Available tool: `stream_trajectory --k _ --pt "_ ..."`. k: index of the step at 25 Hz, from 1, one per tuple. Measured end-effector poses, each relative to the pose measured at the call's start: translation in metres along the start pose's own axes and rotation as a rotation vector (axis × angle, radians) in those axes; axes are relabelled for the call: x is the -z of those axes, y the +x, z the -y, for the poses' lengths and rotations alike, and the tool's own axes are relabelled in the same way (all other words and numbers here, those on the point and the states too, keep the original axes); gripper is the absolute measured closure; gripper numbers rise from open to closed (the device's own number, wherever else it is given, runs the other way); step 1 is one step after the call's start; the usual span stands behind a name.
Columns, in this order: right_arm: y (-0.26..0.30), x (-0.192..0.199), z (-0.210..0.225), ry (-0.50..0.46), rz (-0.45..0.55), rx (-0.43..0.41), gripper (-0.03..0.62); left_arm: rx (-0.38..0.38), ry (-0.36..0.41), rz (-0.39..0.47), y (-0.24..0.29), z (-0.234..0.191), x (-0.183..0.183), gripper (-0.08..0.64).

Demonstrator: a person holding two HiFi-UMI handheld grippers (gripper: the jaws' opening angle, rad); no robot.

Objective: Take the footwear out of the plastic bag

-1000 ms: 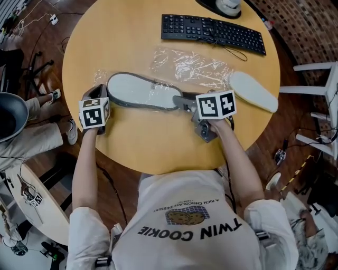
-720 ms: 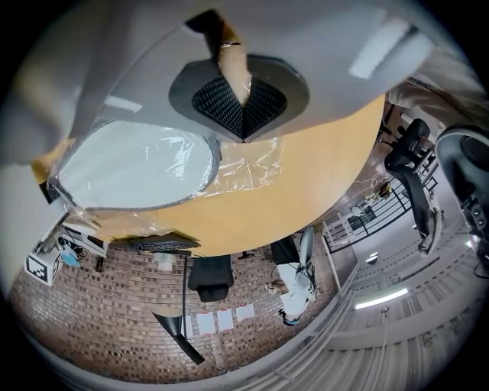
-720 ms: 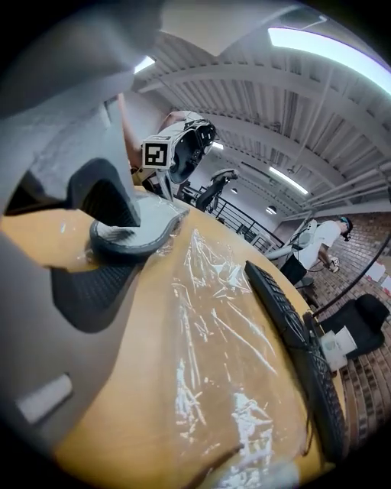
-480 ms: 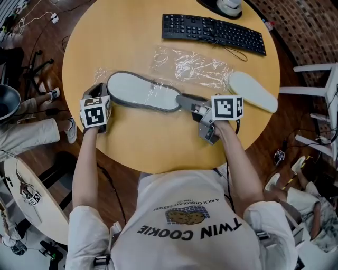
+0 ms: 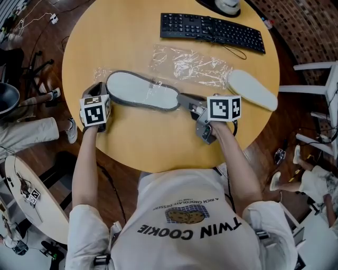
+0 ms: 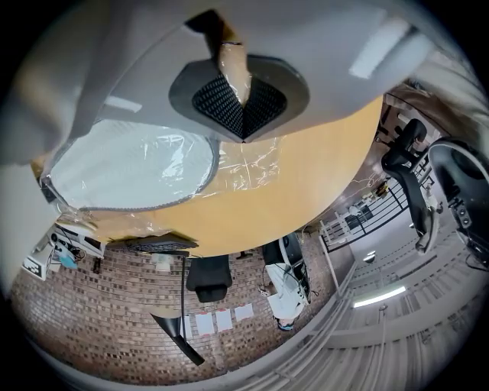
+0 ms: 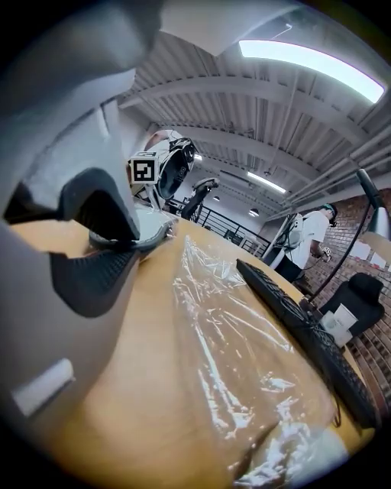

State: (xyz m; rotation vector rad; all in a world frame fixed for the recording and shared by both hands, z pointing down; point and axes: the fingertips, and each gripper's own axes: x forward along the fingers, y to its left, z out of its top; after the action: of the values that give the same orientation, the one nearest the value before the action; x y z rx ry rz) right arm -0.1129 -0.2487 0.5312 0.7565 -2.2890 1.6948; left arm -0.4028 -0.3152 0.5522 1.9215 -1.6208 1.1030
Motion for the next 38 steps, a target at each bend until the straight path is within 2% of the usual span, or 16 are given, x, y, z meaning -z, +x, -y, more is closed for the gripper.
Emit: stream_trajectory --k 7,15,19,28,38 --pt "-0.004 0.006 0.0 0.103 0.022 -0.068 0.563 0.001 -0.003 0.005 -0.001 0.0 0.0 0.557" --pt "-0.021 0.014 0.004 0.172 0.058 -0.119 0.563 -0.008 0.011 0.013 0.002 0.001 -0.005 0.557" --pt "-0.038 0.02 0.004 0.143 0.082 -0.165 0.563 -0.011 0.009 0.007 0.002 0.002 -0.004 0.557" --pt "-0.087 0.041 0.024 0.185 0.116 -0.132 0.563 -0.026 0.009 0.002 0.001 0.002 -0.005 0.557" --pt "-0.13 0.055 0.042 0.21 0.141 -0.15 0.563 -0.05 0.009 -0.011 0.001 0.001 -0.005 0.557"
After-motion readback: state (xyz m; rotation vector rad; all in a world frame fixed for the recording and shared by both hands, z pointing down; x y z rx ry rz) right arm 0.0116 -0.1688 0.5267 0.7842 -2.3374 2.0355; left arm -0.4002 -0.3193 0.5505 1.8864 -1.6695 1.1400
